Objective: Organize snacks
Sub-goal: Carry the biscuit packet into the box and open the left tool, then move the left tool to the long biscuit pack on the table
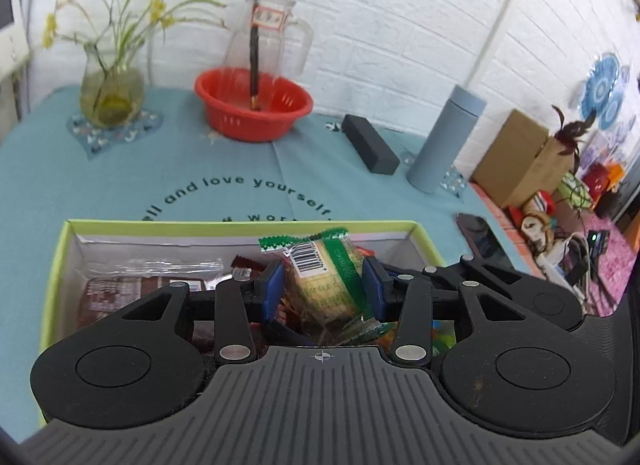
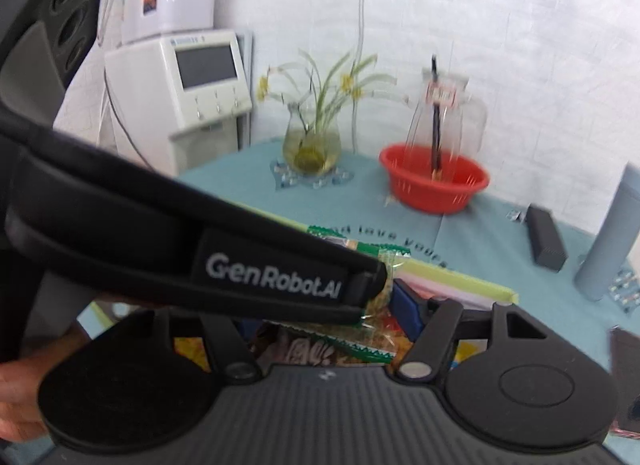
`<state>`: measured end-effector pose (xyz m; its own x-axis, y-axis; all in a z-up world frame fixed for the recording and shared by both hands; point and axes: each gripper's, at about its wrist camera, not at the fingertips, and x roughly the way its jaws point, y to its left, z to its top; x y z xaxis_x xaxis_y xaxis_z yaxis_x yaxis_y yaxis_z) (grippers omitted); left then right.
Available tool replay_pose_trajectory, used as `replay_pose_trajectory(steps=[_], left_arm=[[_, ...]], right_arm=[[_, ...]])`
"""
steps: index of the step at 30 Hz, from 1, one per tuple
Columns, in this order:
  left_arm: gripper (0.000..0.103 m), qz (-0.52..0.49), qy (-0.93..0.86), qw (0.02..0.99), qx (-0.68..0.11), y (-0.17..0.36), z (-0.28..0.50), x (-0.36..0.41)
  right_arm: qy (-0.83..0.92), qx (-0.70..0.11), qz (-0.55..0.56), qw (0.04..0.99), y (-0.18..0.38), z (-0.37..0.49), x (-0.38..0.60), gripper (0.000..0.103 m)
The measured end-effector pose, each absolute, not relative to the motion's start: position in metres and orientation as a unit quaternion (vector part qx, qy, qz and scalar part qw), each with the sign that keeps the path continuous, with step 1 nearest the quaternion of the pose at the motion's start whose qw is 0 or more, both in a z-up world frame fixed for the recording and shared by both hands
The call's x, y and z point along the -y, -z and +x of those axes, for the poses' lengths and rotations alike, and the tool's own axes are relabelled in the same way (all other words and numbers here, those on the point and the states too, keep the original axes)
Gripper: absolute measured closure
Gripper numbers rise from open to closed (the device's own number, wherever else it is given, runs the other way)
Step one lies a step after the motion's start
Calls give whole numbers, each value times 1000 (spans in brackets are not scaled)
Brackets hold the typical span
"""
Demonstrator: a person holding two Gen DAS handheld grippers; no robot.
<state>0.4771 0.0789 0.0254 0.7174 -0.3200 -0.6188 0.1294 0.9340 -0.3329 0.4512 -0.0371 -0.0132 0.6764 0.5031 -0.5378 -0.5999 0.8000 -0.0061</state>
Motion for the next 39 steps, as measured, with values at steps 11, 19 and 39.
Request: replay_pose_trajectory(steps=[11, 19, 39], left_arm=[[51, -177, 156, 917, -323, -34, 470, -102], [27, -135, 120, 952, -246, -61, 367, -157], [40, -104, 50, 913, -392, 53, 274, -137]], right_arm=[[-291, -251, -80, 920, 8, 445, 35, 8], [-286, -194, -51, 937, -11, 333, 71, 7], [-313, -284, -38, 906, 52, 218, 61, 7]])
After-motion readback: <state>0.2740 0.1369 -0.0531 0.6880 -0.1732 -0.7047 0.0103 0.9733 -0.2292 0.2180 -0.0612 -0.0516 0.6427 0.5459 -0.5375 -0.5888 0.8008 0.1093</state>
